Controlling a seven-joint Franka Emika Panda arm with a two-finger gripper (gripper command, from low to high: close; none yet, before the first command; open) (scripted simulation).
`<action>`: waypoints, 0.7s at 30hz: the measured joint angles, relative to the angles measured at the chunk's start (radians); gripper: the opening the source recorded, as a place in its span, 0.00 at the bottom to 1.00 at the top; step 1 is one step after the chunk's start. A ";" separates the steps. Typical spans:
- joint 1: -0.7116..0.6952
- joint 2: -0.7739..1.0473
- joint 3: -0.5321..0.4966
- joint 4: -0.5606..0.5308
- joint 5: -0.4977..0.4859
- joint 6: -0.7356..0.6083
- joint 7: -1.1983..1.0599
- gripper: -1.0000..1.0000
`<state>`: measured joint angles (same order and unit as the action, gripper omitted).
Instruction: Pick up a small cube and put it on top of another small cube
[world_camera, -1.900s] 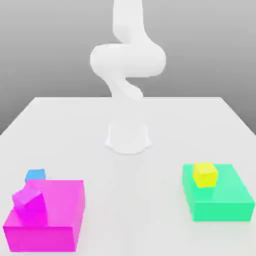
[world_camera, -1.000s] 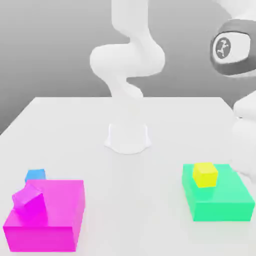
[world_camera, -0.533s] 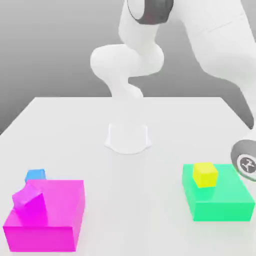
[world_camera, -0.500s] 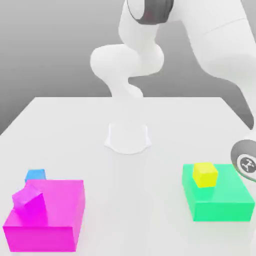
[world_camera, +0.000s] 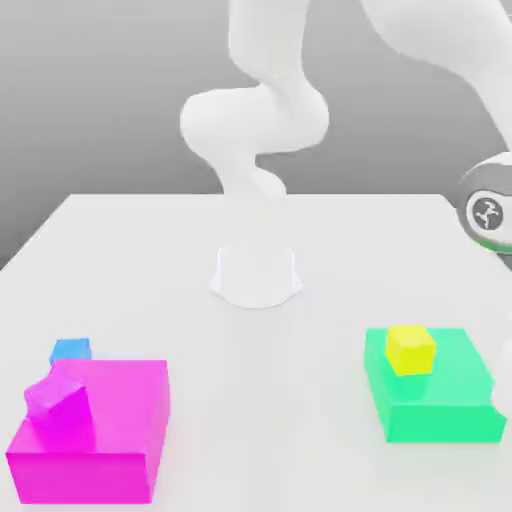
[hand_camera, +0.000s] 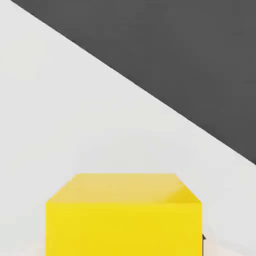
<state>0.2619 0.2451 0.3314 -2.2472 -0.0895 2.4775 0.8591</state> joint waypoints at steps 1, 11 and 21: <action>-0.004 -0.037 0.006 -0.030 0.019 -0.004 -0.006 0.00; 0.016 -0.400 0.008 -0.335 0.197 -0.045 -0.058 0.00; 0.016 -0.447 0.016 -0.541 0.217 0.117 -0.026 0.00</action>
<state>0.2783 -0.2017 0.3479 -2.7885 0.1278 2.5944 0.8331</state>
